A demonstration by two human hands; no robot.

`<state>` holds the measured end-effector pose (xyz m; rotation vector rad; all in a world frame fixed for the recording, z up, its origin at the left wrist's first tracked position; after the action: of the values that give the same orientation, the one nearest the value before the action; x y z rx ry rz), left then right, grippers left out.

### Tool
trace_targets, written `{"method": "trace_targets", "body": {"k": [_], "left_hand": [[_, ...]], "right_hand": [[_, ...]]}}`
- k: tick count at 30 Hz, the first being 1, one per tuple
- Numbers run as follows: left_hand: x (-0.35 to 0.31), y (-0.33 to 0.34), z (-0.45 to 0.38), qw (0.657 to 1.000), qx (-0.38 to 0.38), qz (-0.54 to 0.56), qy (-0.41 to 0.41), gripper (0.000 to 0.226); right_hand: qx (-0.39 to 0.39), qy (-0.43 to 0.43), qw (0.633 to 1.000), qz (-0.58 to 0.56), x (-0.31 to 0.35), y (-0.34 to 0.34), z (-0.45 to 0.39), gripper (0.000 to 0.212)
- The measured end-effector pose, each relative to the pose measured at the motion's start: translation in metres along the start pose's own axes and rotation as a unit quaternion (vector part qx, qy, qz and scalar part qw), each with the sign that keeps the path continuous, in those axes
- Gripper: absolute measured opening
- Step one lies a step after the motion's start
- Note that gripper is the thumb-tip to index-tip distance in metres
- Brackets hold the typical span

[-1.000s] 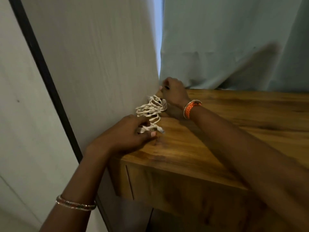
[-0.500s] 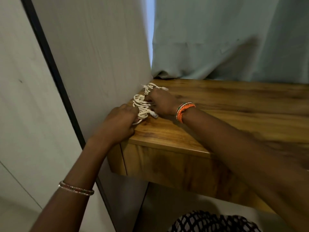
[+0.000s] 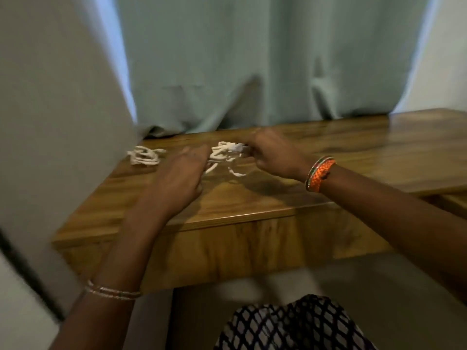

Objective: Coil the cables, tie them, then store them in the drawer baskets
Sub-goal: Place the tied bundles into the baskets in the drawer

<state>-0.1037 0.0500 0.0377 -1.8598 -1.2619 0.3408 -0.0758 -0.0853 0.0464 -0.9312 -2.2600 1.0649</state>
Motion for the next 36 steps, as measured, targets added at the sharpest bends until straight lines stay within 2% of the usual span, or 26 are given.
{"method": "trace_targets", "body": {"k": [3,5,8,12,15,18,21,26,31,33,36], "left_hand": [[-0.077,0.012,-0.037,0.991,-0.025,0.104,0.076,0.027],[-0.146,0.018,-0.059,0.976,-0.038,0.157,0.147,0.026],[-0.242,0.023,-0.086,0.956,-0.054,0.203,0.203,0.027],[-0.368,0.02,-0.112,0.932,-0.049,0.248,0.261,0.036],[-0.446,0.016,-0.128,0.921,-0.034,0.243,0.302,0.028],[-0.502,0.01,-0.137,0.913,-0.05,0.23,0.334,0.024],[-0.552,0.01,-0.13,0.886,-0.04,0.213,0.41,0.016],[-0.606,0.027,-0.114,0.856,0.015,0.188,0.482,0.012],[-0.632,0.038,-0.093,0.815,0.09,0.157,0.55,0.007],[-0.639,0.048,-0.085,0.802,0.131,0.135,0.566,0.008],[-0.65,0.059,-0.077,0.794,0.153,0.106,0.579,0.026]], "right_hand": [[-0.021,0.103,0.989,0.105,-0.05,-0.057,0.064,0.036],[-0.041,0.163,0.973,0.16,-0.079,-0.106,0.118,0.033],[-0.039,0.253,0.938,0.233,-0.119,-0.177,0.201,0.025],[-0.016,0.361,0.894,0.265,-0.172,-0.264,0.32,0.014],[-0.011,0.403,0.874,0.271,-0.195,-0.303,0.394,0.014],[-0.027,0.442,0.863,0.243,-0.214,-0.324,0.446,0.014],[0.002,0.487,0.842,0.233,-0.235,-0.329,0.486,0.016],[0.084,0.549,0.809,0.194,-0.265,-0.302,0.535,0.025],[0.085,0.584,0.793,0.15,-0.285,-0.291,0.556,0.032],[0.11,0.597,0.783,0.134,-0.291,-0.288,0.563,0.033],[0.143,0.605,0.772,0.129,-0.298,-0.282,0.57,0.027]]}}
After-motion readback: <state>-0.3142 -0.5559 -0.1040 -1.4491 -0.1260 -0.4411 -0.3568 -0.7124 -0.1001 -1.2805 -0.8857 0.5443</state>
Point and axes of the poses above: each hand's wrist, its own z-axis away from the middle knuckle, its own y-axis out of the palm, x = y × z, the point moved 8 cm from there along -z, towards the middle knuckle, and after that the axes turned 12 degrees about -z, right-handed, at the moved point
